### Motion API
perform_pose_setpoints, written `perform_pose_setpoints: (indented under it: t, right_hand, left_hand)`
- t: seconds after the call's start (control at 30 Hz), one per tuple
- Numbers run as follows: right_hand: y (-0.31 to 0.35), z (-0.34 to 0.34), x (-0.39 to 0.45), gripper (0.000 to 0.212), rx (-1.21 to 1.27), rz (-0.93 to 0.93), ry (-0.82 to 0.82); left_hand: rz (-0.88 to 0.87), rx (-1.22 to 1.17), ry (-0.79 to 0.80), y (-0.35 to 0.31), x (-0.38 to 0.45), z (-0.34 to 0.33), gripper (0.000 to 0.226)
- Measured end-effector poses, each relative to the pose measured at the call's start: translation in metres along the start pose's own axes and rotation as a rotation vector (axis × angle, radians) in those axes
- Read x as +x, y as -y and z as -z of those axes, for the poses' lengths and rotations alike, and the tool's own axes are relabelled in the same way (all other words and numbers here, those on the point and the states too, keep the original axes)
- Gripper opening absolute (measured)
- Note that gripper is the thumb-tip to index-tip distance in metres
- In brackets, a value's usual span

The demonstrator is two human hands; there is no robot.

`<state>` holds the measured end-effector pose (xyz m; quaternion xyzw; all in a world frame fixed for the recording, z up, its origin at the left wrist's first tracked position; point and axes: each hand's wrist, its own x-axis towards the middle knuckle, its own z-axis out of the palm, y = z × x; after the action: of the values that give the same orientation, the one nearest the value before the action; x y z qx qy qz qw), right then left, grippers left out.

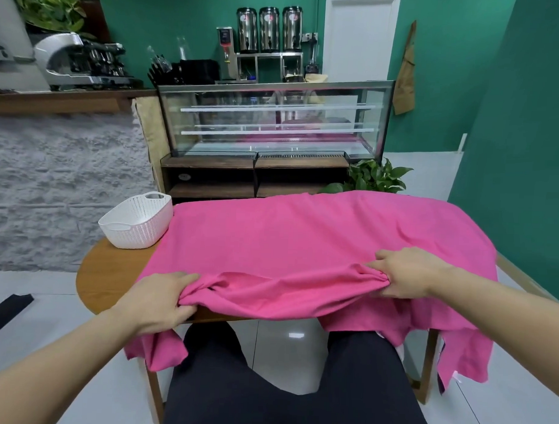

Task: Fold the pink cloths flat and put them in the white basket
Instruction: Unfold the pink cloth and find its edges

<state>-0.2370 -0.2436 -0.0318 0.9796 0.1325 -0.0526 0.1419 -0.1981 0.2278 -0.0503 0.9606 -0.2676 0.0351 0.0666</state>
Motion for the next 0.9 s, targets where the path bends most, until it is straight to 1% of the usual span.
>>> perform_pose_setpoints:
  t: [0.03,0.07,0.1,0.13,0.17,0.2,0.23,0.27,0.3,0.33,0.37,0.4,0.43,0.53,0.6,0.63,0.67,0.7,0.73,0.77,0.8,0.87,0.9]
  right_hand:
    - [-0.002,0.000,0.001,0.018,-0.027,-0.005,0.022]
    - [-0.002,0.001,0.001,0.016,-0.055,-0.017,0.028]
    - [-0.003,0.000,0.002,0.021,-0.089,-0.014,0.016]
    - [-0.002,-0.001,0.002,0.027,-0.137,-0.014,0.007]
    - [-0.003,-0.001,0.004,0.032,-0.167,-0.011,-0.019]
    - [-0.003,-0.001,0.005,0.037,-0.148,-0.014,-0.024]
    - [-0.004,-0.003,0.007,0.041,-0.089,-0.020,-0.025]
    - [-0.003,-0.002,0.007,0.042,-0.021,-0.028,-0.017]
    - [-0.003,-0.002,0.007,0.042,0.030,-0.028,-0.009]
    - [-0.002,-0.001,0.006,0.041,0.053,-0.020,-0.013]
    - [-0.002,-0.002,0.006,0.040,0.058,-0.011,-0.034]
    - [-0.001,-0.001,0.006,0.038,0.045,-0.002,-0.065]
    - [0.000,0.000,0.006,0.034,0.029,-0.001,-0.095]
    - [0.004,0.005,0.004,0.025,-0.010,0.020,-0.149]
    - [0.007,0.006,0.002,0.017,-0.031,0.058,-0.158]
    - [0.006,0.004,0.001,0.024,-0.029,0.052,-0.128]
    - [0.006,0.003,0.000,0.035,-0.035,0.043,-0.089]
    - [0.005,0.001,0.000,0.039,-0.054,0.021,-0.044]
    - [0.005,0.001,0.000,0.033,-0.084,-0.006,-0.008]
    - [0.007,0.002,0.000,0.020,-0.127,-0.025,0.020]
    - [0.008,0.001,0.002,0.011,-0.167,-0.032,0.022]
    - [0.009,-0.002,0.003,0.018,-0.231,-0.027,-0.011]
    - [0.008,-0.005,0.004,0.022,-0.250,-0.017,-0.031]
  left_hand:
    - [-0.014,0.040,0.033,-0.005,0.002,0.000,0.038]
    - [-0.002,0.104,0.065,-0.008,0.005,0.000,0.043]
    - [0.028,0.167,0.086,-0.010,0.008,-0.001,0.045]
    - [0.043,0.223,0.096,-0.009,0.013,-0.005,0.039]
    - [0.057,0.279,0.097,-0.010,0.016,-0.006,0.028]
    - [0.036,0.312,0.045,-0.009,0.019,-0.007,0.019]
    - [-0.008,0.351,-0.021,-0.004,0.022,-0.011,0.020]
    - [-0.038,0.371,-0.043,0.000,0.023,-0.013,0.027]
    - [-0.067,0.373,-0.093,0.006,0.025,-0.015,0.032]
    - [-0.024,0.278,-0.074,0.010,0.025,-0.015,0.033]
    - [0.041,0.186,-0.103,0.012,0.024,-0.015,0.031]
    - [0.131,0.112,-0.091,0.011,0.023,-0.015,0.030]
    - [0.176,0.077,-0.078,0.011,0.022,-0.016,0.031]
    - [0.183,0.197,-0.028,0.014,0.017,-0.016,0.028]
    - [0.172,0.222,0.017,0.013,0.011,-0.014,0.023]
    - [0.158,0.210,0.032,0.013,0.009,-0.013,0.028]
    - [0.135,0.186,0.046,0.011,0.008,-0.013,0.039]
    - [0.111,0.182,0.071,0.008,0.008,-0.012,0.051]
    - [0.109,0.211,0.111,0.003,0.008,-0.010,0.059]
    - [0.123,0.263,0.155,0.000,0.010,-0.011,0.058]
    - [0.131,0.309,0.180,-0.004,0.014,-0.011,0.049]
    - [0.108,0.424,0.171,-0.006,0.020,-0.014,0.015]
    - [0.070,0.447,0.114,-0.004,0.021,-0.014,0.004]
